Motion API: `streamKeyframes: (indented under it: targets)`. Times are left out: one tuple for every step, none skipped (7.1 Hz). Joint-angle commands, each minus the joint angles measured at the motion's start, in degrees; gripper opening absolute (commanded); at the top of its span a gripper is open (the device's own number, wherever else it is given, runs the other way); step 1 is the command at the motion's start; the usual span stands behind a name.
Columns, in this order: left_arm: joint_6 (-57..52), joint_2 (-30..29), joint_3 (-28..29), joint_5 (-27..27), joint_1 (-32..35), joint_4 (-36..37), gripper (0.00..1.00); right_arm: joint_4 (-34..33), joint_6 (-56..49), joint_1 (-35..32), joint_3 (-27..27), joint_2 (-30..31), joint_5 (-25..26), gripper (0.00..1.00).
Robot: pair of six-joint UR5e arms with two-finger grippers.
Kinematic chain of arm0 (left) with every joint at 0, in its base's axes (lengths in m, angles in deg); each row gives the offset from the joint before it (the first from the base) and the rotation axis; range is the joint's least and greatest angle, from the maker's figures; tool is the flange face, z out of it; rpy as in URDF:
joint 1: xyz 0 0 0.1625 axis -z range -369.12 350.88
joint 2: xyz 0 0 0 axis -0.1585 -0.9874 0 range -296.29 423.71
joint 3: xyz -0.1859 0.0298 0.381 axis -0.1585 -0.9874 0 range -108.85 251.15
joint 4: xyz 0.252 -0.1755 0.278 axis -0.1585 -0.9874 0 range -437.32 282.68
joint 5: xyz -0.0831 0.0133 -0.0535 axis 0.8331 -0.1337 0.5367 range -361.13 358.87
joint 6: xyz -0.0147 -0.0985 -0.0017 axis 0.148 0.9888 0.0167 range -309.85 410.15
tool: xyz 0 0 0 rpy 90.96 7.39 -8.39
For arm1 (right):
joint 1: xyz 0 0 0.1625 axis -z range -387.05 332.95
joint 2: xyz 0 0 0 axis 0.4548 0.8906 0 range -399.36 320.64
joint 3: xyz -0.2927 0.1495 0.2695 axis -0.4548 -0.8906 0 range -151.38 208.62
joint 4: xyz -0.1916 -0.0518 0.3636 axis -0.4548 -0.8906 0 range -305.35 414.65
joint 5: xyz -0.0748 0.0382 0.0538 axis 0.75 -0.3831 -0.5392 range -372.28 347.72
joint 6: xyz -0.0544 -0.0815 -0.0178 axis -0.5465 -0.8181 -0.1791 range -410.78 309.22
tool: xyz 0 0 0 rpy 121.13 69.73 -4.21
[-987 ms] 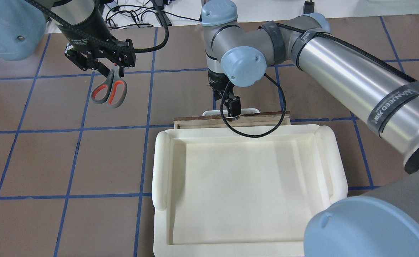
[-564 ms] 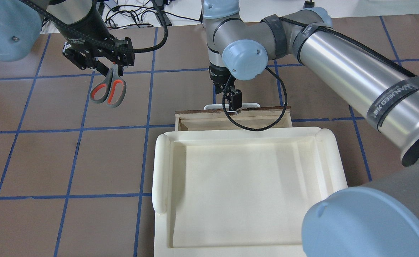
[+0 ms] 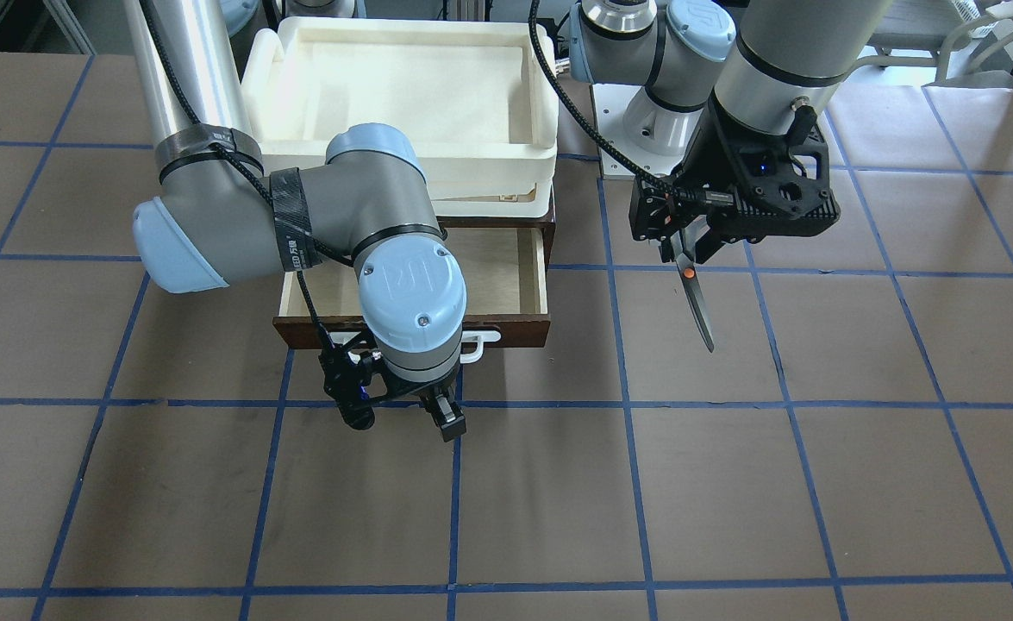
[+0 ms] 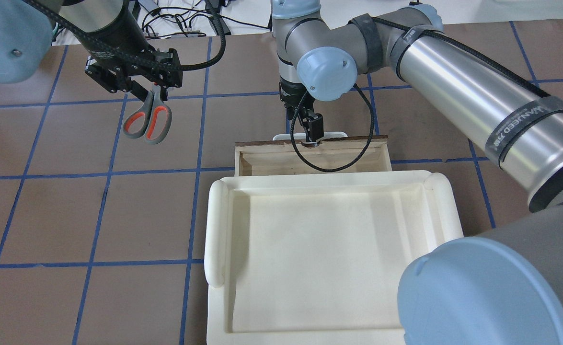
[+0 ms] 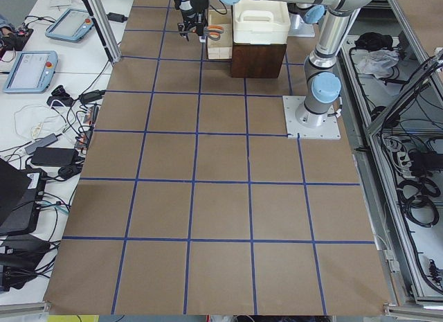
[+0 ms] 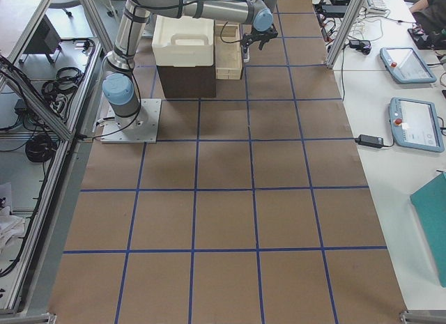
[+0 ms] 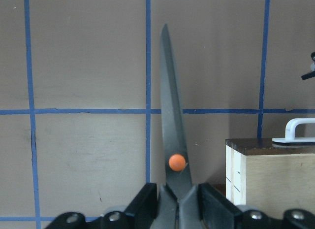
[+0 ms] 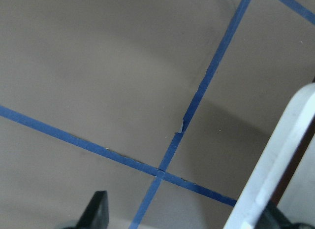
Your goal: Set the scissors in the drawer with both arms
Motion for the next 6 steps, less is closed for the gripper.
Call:
streamKeyframes:
  targets:
    - [0.0,0.3,0.0,0.2,0.0,0.0,0.29,-0.4,-1.0,0.3,-0.9,-0.8,0.0,1.00]
    - [0.1,-0.1,0.0,0.1,0.0,0.0,0.29,-0.4,-1.2,0.7,-1.5,-1.1,0.0,1.00]
    - [0.1,-0.2,0.0,0.1,0.0,0.0,0.29,-0.4,-1.5,0.9,-1.6,-1.1,0.0,1.00]
    - [0.1,-0.2,0.0,0.1,0.0,0.0,0.29,-0.6,-2.6,1.1,-1.7,-1.4,0.0,1.00]
    - [0.1,0.0,0.0,0.1,0.0,0.0,0.29,-1.2,-2.6,1.1,-1.7,-1.6,0.0,1.00]
    - [0.1,0.0,0.1,0.2,0.0,0.0,0.29,-1.2,-2.6,1.2,-2.4,-1.6,0.0,1.00]
